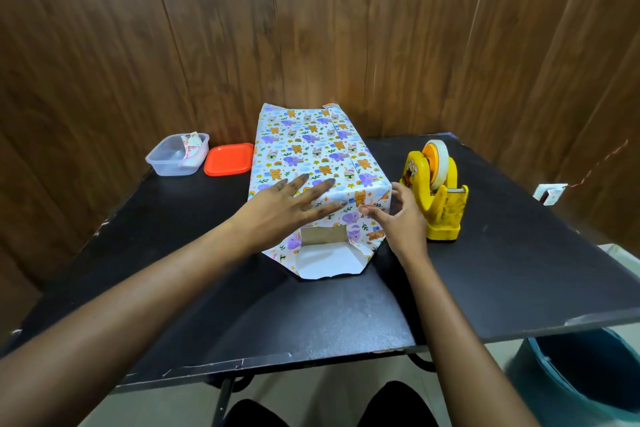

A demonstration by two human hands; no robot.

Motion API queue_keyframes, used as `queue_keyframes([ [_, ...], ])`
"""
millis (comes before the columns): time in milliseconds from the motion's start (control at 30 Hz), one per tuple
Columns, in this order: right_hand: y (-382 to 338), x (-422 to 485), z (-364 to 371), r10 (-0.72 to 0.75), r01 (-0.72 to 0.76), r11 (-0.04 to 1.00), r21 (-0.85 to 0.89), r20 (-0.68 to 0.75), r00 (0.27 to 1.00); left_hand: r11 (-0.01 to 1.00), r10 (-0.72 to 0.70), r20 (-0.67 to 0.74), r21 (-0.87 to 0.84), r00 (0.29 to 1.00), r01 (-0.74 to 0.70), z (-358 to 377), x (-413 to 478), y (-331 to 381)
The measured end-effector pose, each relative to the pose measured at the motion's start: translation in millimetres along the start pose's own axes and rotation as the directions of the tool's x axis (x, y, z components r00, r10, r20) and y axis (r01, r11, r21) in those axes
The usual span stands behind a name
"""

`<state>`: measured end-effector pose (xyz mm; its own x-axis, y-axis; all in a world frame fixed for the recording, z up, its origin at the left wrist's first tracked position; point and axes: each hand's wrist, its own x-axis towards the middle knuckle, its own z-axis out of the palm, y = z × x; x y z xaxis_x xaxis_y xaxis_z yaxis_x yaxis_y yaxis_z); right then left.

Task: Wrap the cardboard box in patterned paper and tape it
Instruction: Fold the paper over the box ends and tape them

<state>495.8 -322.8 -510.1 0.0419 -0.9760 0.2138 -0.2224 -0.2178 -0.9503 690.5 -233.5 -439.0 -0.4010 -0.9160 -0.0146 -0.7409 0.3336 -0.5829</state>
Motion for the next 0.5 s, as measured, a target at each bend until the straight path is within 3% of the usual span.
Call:
queue_keyframes([
  [100, 7.3, -2.1, -2.0, 0.002, -0.028, 0.979, 0.2, 0.127, 0.992, 1.0, -0.007, -0.006, -0.01, 1.0, 0.007, 0.0, -4.3, 3.2],
  [233, 11.4, -11.5, -7.5, -0.031, 0.008, 0.972, 0.235, 0.091, 0.995, 0.998, 0.042, -0.187, 0.05, 0.981, -0.033, 4.9, -13.2, 4.2],
  [367, 13.6, -20.1, -16.2, -0.031, 0.004, 0.958, 0.286, 0.089, 0.996, 0.996, 0.061, -0.187, 0.077, 0.98, -0.047, 6.0, -17.0, 13.0],
  [500, 8.5, -14.9, -20.8, -0.022, -0.005, 0.975, 0.22, 0.119, 0.993, 1.0, 0.018, -0.147, 0.02, 0.989, -0.015, -1.4, -15.9, 21.9],
])
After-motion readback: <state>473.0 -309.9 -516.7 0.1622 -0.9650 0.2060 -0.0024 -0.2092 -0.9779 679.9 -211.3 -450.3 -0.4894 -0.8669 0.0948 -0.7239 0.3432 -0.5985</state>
